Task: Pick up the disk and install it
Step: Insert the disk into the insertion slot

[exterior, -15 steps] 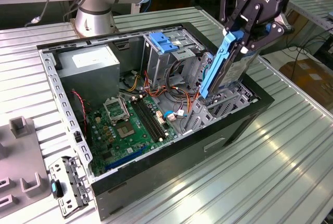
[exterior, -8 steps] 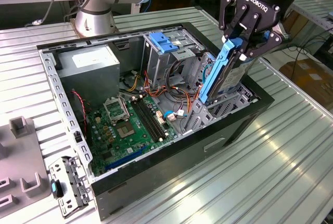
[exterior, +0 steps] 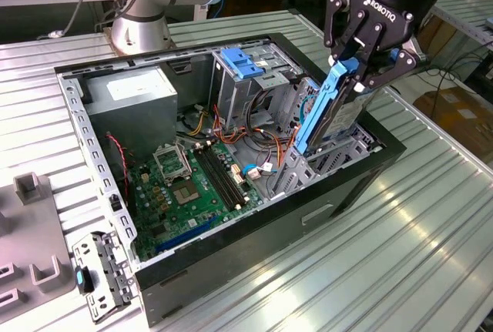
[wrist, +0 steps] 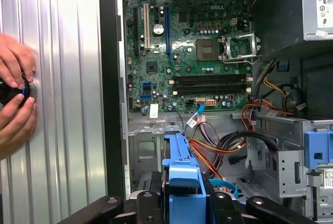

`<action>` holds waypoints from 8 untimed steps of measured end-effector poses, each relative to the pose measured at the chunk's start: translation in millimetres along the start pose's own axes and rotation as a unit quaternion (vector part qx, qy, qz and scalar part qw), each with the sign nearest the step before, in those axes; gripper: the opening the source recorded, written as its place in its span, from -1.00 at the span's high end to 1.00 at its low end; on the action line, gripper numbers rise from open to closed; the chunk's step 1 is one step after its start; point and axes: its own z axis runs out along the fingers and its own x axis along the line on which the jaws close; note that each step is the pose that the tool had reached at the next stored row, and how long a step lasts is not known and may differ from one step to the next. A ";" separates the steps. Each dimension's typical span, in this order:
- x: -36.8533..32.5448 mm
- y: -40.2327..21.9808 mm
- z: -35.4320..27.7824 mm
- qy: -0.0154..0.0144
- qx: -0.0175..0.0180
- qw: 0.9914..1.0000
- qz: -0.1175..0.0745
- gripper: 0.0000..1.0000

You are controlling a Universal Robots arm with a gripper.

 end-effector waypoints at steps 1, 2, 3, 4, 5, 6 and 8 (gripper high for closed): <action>0.0 0.0 0.7 0.000 0.000 1.000 0.000 0.25; 0.0 0.0 1.4 0.000 0.000 1.000 0.000 0.25; 0.0 0.0 2.4 0.000 -0.001 1.000 0.000 0.25; 0.0 0.0 2.9 0.000 -0.001 1.000 0.000 0.25; 0.0 0.0 3.5 0.000 -0.001 1.000 0.000 0.25; 0.0 0.0 4.5 0.000 -0.001 1.000 0.000 0.25; 0.0 0.0 6.3 0.000 -0.001 1.000 0.000 0.25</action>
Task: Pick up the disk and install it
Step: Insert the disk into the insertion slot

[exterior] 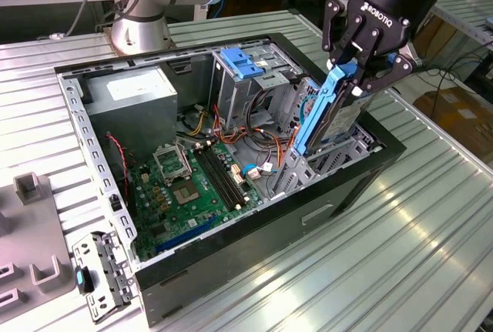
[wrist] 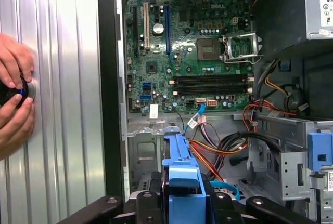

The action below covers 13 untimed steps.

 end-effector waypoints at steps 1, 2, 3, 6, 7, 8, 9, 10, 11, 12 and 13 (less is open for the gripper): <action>0.0 0.0 0.6 0.000 0.000 1.000 0.000 0.25; 0.0 0.0 1.3 0.000 0.000 1.000 0.000 0.25; 0.0 0.0 1.9 0.000 0.000 1.000 0.000 0.25; 0.0 0.0 4.6 0.000 0.000 1.000 0.000 0.25; 0.0 -0.1 5.7 0.000 0.000 1.000 0.000 0.25; 0.0 -0.1 6.3 0.000 0.000 1.000 0.000 0.25; 0.0 -0.1 7.3 0.000 0.000 1.000 0.000 0.25; 0.0 -0.1 8.0 0.000 -0.001 1.000 0.000 0.25; 0.0 -0.1 8.7 0.000 -0.001 1.000 0.000 0.25; 0.0 -0.1 9.3 0.000 -0.001 1.000 0.000 0.25; 0.0 -0.1 10.4 0.000 -0.001 1.000 0.000 0.25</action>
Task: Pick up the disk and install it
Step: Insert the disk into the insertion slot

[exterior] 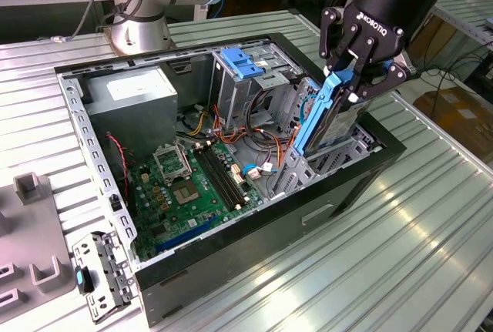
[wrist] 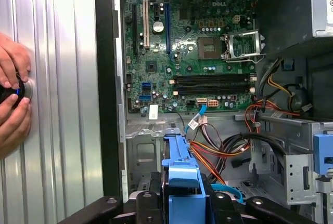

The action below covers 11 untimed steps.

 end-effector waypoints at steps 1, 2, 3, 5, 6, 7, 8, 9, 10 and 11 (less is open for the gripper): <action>0.0 0.0 0.8 0.000 0.000 1.000 0.000 0.25; 0.0 0.0 1.2 0.000 0.000 1.000 0.000 0.25; 0.0 0.0 1.3 0.000 0.000 1.000 0.000 0.25; 0.0 0.0 1.5 0.000 0.000 1.000 0.000 0.25; 0.0 0.0 1.6 0.000 0.000 1.000 0.000 0.25; 0.0 0.0 1.6 0.000 0.000 1.000 0.000 0.25; 0.0 0.0 1.6 0.000 0.000 1.000 0.000 0.25; 0.0 0.0 1.7 0.000 0.000 1.000 0.000 0.25; 0.0 0.0 2.1 0.000 0.000 1.000 0.000 0.25; 0.0 0.0 3.1 0.000 0.000 1.000 0.000 0.25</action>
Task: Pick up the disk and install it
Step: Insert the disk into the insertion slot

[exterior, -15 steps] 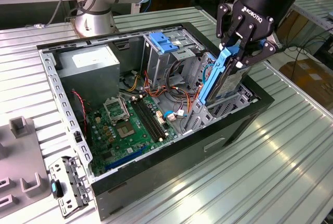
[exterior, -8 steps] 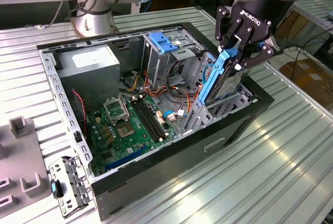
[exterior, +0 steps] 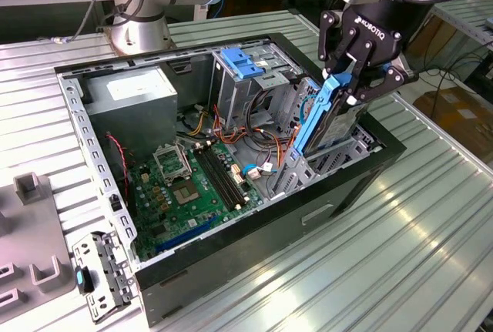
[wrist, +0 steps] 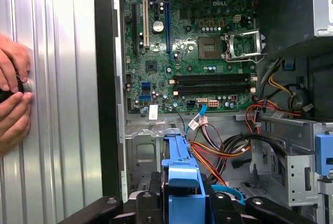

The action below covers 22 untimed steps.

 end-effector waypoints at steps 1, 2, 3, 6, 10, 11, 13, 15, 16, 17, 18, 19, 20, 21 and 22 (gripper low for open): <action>0.0 0.0 0.8 0.000 0.000 1.000 0.000 0.25; 0.0 0.0 1.6 0.000 0.000 1.000 0.000 0.25; 0.0 0.0 2.2 0.000 0.000 1.000 0.000 0.25; 0.0 0.0 2.9 0.000 0.000 1.000 0.000 0.25; 0.0 0.0 3.1 0.000 0.000 1.000 0.000 0.25; 0.0 0.0 3.0 0.000 0.000 1.000 0.000 0.24; 0.1 -0.1 5.2 0.000 0.000 1.000 0.000 0.12; 0.2 -0.1 10.7 0.000 0.000 1.000 0.000 -0.01; 0.3 -0.1 12.6 0.000 0.000 1.000 0.000 -0.01; 0.5 -0.2 15.6 0.000 0.000 1.000 0.000 0.02; 0.6 -0.2 18.5 0.000 0.000 1.000 0.000 0.15; 0.8 -0.2 21.3 0.000 0.000 1.000 -0.001 0.28; 1.5 -0.4 28.5 0.000 0.000 1.000 -0.007 0.51; 1.9 -0.4 32.3 0.000 0.000 1.000 -0.013 0.64; 2.1 -0.4 34.0 0.000 0.000 1.000 -0.015 0.64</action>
